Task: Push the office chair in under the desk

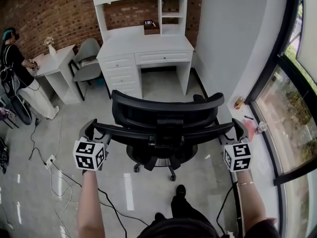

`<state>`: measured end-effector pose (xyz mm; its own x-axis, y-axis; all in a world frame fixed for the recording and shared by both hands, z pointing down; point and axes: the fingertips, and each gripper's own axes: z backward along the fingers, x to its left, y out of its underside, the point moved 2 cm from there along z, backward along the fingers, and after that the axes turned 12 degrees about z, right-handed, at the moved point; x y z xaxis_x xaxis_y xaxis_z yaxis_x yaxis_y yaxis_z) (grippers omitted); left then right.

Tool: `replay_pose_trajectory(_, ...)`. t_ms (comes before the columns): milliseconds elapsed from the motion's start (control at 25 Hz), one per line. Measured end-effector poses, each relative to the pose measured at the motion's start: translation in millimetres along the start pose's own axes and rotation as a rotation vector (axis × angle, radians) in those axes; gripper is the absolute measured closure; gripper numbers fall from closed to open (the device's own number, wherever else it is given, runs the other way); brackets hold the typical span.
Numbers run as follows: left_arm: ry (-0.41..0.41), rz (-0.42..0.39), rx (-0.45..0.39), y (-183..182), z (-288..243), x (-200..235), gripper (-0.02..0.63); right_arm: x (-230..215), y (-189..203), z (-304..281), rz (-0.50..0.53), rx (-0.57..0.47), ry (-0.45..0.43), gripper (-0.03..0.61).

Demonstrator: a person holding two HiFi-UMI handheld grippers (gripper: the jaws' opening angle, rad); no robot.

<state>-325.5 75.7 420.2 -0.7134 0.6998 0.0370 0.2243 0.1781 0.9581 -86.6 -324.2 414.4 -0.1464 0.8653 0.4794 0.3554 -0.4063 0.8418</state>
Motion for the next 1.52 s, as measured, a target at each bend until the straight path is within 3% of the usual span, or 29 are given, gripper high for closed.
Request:
replay_pose_trajectory(240, -0.017, 0.017, 0.049, -37, -92, 10, 0.328, -49, -9, -93, 0.011, -0.013, -0.039, 0.318)
replay_pose_trajectory(1040, -0.061, 0.040, 0.016, -103, -317, 29, 0.328, -164, -12, -330, -0.002, -0.020, -0.068, 0.316)
replay_pose_trajectory(1520, -0.071, 0.044, 0.051, -152, -468, 46, 0.328, -238, -18, -489, -0.008, -0.037, -0.085, 0.316)
